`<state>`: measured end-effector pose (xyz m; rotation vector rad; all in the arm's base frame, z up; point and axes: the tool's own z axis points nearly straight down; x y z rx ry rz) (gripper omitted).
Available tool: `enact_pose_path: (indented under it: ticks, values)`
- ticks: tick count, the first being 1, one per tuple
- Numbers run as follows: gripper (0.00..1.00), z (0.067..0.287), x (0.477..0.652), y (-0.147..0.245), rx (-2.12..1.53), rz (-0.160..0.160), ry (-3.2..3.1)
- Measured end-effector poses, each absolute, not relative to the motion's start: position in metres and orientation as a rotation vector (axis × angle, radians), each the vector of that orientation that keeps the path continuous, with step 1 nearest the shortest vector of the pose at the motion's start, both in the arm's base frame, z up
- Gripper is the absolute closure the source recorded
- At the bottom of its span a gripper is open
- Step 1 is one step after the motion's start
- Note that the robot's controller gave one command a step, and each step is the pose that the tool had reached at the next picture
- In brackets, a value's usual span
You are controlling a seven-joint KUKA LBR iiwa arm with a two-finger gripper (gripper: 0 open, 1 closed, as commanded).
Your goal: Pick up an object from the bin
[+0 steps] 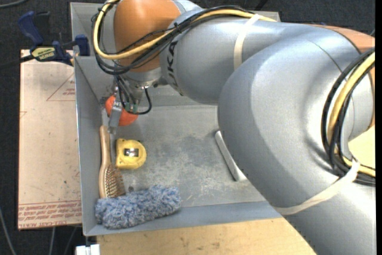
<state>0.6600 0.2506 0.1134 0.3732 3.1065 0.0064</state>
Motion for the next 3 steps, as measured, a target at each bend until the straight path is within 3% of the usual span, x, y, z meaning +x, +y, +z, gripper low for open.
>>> enact_pose_path:
  ticks: [1,3]
  values:
    - [1.0,0.107,0.659,0.25,0.374,0.004,3.111]
    - [1.0,0.165,0.66,0.25,0.376,0.009,3.106]
